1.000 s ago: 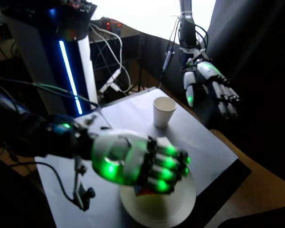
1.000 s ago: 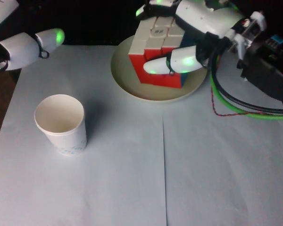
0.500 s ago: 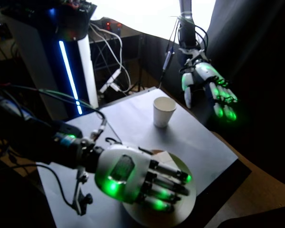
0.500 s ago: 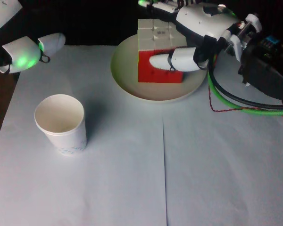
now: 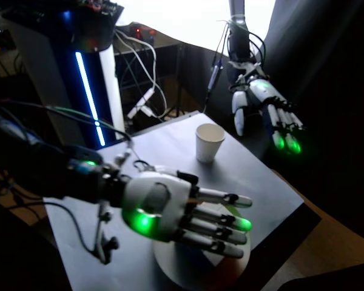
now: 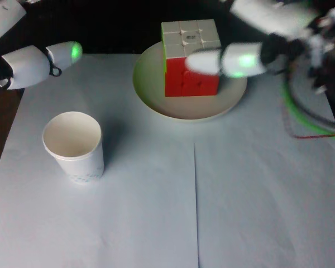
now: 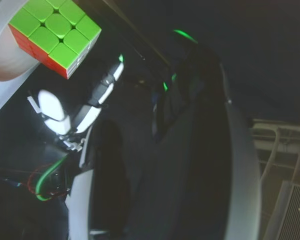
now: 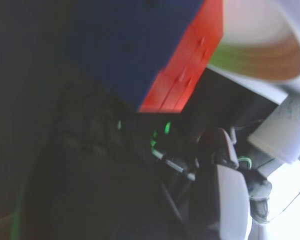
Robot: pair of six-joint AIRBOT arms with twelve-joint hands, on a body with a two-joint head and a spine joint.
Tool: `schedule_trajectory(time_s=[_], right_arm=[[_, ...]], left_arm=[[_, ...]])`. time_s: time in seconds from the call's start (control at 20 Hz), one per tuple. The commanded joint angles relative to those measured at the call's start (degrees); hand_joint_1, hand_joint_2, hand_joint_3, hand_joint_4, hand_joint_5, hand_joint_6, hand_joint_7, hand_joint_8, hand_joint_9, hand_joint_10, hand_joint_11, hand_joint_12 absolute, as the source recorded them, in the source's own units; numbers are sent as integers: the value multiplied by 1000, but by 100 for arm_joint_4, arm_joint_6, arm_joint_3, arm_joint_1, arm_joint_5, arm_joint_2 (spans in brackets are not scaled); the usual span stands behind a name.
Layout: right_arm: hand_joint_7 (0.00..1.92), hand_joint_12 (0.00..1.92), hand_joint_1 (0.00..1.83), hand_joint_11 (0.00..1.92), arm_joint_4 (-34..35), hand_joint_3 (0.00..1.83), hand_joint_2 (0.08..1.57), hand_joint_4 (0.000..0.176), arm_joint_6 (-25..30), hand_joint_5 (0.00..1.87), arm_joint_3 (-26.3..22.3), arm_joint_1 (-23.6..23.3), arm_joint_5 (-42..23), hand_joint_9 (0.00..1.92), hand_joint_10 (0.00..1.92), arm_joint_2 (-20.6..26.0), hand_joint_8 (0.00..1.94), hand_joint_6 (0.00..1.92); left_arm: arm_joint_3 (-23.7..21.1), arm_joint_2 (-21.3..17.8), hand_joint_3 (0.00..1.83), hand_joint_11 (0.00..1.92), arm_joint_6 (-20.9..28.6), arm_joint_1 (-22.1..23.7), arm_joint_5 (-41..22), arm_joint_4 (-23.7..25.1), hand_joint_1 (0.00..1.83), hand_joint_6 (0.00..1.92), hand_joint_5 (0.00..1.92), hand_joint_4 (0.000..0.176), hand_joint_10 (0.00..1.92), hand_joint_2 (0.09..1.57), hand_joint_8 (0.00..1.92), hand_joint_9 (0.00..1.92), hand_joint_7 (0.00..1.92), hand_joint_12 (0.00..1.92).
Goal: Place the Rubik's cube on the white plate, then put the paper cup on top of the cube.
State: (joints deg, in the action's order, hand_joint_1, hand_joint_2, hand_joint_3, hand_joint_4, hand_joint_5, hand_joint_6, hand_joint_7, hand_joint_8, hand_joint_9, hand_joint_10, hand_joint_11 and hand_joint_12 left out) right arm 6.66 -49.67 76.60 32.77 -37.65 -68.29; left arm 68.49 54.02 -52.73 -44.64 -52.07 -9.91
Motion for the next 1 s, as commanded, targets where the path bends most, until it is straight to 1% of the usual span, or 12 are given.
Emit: schedule_trajectory(time_s=[0.0, 0.05, 0.1, 0.2, 0.25, 0.3, 0.45, 0.5, 0.65, 0.75, 0.85, 0.95], right_arm=[[0, 0, 395, 0, -9, 8, 1101, 114, -34, 0, -163, 43, -992, 49, 21, 157, 0, 0], [29, 860, 523, 0, -75, 0, 1137, 88, -34, 64, -314, 133, -1148, 166, 85, 296, 7, 22], [94, 1098, 584, 0, -144, 0, 1135, 67, -33, 124, -545, 284, -1332, 231, 130, 511, 19, 28], [264, 1572, 669, 0, -225, 0, 1160, 26, -33, 256, -965, 640, -1718, 127, 821, 871, 11, 11], [328, 1698, 671, 0, -238, 2, 1169, 38, -33, 338, -1143, 836, -1879, 86, 1052, 1009, 31, 33], [441, 1564, 762, 0, -238, 6, 1227, 0, -33, 435, -1270, 987, -2011, 173, 907, 1121, 93, 88], [435, 1731, 738, 129, -304, 0, 1206, 0, -32, 326, -1669, 1461, -2144, 310, 1236, 1402, 884, 759], [426, 1702, 754, 18, -304, 0, 1185, 0, -32, 313, -1751, 1612, -2218, 357, 1318, 1447, 1058, 892], [359, 1486, 845, 0, -116, 0, 1194, 0, -31, 342, -1978, 2148, -2621, 289, 1135, 1569, 1007, 903], [367, 1474, 770, 0, 92, 0, 1213, 5, -31, 295, -2045, 2374, -2747, 300, 1029, 1593, 848, 847], [403, 1194, 791, 0, 208, 0, 1213, 0, -31, 322, -2054, 2436, -2756, 279, 922, 1590, 872, 762], [390, 1516, 771, 0, 247, 0, 1205, 10, -31, 326, -2055, 2440, -2756, 326, 995, 1565, 869, 787]], left_arm=[[-39, -57, 0, 0, 20, 0, -777, -30, 488, 2, 232, 46, 4, 1373, 1, 207, 163, 1346], [-63, -77, 0, 0, 20, -35, -802, -36, 595, 2, 234, 2, 19, 1374, 12, 247, 224, 1297], [-102, -113, 0, 0, 20, -84, -867, -50, 555, 1, 226, 3, 21, 1378, 7, 260, 231, 1238], [-198, -216, 0, 0, 20, -175, -1001, -76, 487, 0, 206, 60, 12, 1374, 2, 255, 235, 1117], [-244, -267, 0, 0, 20, -225, -1056, -78, 584, 6, 232, 36, 15, 1369, 3, 273, 248, 1188], [-289, -311, 0, 0, 20, -267, -1104, -77, 561, 1, 224, 21, 13, 1366, 3, 272, 254, 1221], [-482, -448, 0, 0, 18, -506, -1333, -75, 429, 0, 171, 42, 4, 1310, 0, 237, 218, 1279], [-533, -468, 0, 0, 18, -573, -1399, -75, 402, 3, 159, 1, 13, 1289, 6, 156, 164, 1019], [-754, -570, 0, 0, 18, -772, -1666, -11, 429, 0, 105, 4, 2, 1254, 0, 63, 101, 476], [-968, -703, 0, 0, 19, -986, -1888, 64, 446, 3, 84, 26, 8, 1161, 2, 104, 107, 949], [-1237, -856, 0, 0, 25, -1337, -2167, 128, 473, 0, 74, 29, 7, 1122, 0, 106, 87, 966], [-1464, -941, 0, 0, 95, -1730, -2427, 140, 474, 0, 56, 19, 1, 1054, 0, 88, 56, 1008]])
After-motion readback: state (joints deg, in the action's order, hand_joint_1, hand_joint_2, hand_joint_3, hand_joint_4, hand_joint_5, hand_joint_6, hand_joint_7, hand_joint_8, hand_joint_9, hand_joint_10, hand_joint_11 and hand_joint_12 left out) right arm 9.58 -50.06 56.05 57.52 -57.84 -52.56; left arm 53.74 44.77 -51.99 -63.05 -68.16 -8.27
